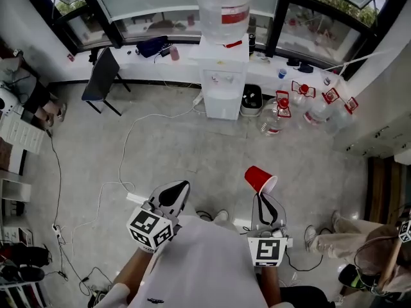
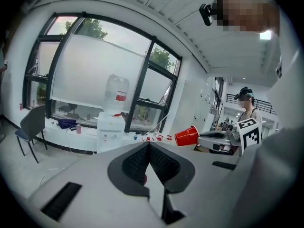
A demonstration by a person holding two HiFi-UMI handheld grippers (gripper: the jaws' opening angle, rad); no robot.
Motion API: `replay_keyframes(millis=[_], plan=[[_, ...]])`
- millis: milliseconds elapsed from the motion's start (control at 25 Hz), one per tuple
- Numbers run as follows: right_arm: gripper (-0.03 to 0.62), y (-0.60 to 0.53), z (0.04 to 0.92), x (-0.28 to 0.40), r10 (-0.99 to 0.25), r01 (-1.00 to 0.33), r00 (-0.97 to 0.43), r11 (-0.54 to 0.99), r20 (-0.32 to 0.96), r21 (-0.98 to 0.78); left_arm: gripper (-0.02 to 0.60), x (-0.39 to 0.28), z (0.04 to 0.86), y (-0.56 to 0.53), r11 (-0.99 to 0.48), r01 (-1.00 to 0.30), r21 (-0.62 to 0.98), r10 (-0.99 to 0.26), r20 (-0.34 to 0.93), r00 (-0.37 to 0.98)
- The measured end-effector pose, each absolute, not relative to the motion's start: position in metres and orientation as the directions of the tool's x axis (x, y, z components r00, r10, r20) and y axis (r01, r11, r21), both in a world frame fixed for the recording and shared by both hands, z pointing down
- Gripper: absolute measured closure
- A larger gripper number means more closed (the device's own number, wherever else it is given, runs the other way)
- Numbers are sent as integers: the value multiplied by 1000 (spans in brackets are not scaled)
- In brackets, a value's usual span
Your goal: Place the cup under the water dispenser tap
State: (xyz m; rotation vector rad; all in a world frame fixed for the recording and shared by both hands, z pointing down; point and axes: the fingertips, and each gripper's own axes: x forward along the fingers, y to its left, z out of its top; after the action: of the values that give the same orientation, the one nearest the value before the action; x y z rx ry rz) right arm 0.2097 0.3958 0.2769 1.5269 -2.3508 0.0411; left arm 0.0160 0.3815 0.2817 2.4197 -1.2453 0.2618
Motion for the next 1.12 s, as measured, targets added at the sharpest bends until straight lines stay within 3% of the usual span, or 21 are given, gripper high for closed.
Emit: replay_keyframes(millis=[520, 760, 1120], plan=[[571, 299, 273, 198, -891, -889, -369, 422, 265, 178, 583, -1, 289, 293, -501, -808, 310, -733, 345, 587], [571, 226, 275, 173, -894, -905, -311, 382, 324, 186, 583, -24, 284, 204, -547, -774, 319, -695, 342, 632], [571, 109, 255, 120, -933, -935, -197, 272, 302, 228, 583, -69, 275, 80, -636, -689, 346, -610, 322, 724]])
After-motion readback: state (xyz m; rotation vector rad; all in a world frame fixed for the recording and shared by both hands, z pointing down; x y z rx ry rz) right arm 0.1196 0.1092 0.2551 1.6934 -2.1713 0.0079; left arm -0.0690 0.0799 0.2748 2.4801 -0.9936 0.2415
